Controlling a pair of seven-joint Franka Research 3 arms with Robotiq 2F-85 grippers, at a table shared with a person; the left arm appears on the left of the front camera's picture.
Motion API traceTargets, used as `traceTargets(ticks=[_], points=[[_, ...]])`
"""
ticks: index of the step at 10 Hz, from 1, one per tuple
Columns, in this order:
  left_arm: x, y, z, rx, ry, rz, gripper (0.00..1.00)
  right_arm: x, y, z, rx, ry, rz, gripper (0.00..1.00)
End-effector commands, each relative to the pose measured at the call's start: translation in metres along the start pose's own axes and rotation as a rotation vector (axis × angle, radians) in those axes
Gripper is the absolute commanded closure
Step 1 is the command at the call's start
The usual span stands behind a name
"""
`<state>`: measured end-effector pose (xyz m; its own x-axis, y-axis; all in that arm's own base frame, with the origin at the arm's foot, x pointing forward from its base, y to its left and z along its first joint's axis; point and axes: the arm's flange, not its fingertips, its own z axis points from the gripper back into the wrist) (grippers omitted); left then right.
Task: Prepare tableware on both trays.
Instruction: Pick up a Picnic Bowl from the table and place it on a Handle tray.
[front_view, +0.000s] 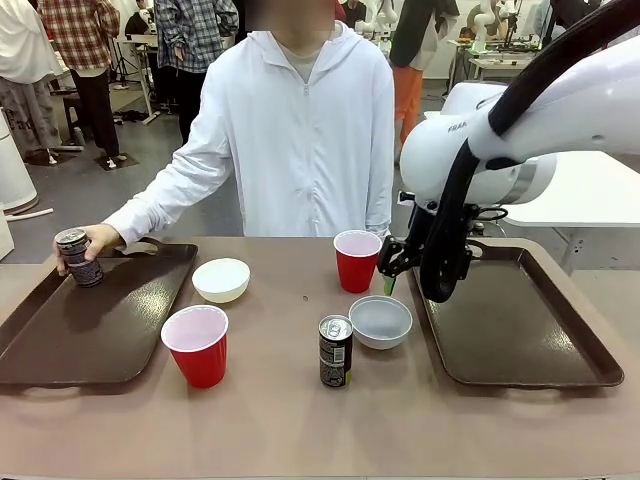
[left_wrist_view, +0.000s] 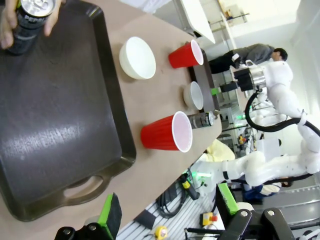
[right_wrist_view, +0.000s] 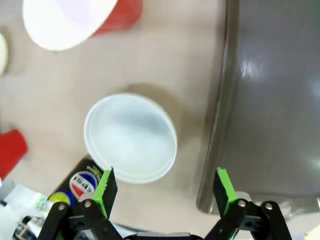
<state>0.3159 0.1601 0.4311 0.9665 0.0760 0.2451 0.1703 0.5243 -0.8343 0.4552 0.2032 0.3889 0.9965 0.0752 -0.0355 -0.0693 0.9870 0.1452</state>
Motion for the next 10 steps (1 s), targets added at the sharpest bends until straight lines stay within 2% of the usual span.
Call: traceTargets(ticks=[1,5,6,7,8,10], points=[[0.001,-0.001,0.002,-0.017,-0.011,-0.01,0.0,0.021,0.005,-0.014,-0.05,-0.017,0.0,0.0],[0.001,-0.001,0.002,-0.017,-0.011,-0.01,0.0,0.032,0.014,-0.04,-0.06,0.049,0.051,0.03],[0.001,-0.001,0.002,-0.017,-0.011,-0.01,0.0,0.032,0.012,-0.041,-0.063,0.054,0.046,0.59],[0.001,-0.001,0.002,-0.017,-0.011,-0.01,0.0,0.031,0.012,-0.041,-0.058,0.062,0.043,0.62],[0.001,-0.001,0.002,-0.017,-0.011,-0.01,0.0,0.033,0.011,-0.041,-0.057,0.062,0.04,1.0],[0.001,-0.001,0.002,-0.017,-0.011,-0.01,0.0,0.032,0.008,-0.038,-0.053,0.07,0.04,1.0]])
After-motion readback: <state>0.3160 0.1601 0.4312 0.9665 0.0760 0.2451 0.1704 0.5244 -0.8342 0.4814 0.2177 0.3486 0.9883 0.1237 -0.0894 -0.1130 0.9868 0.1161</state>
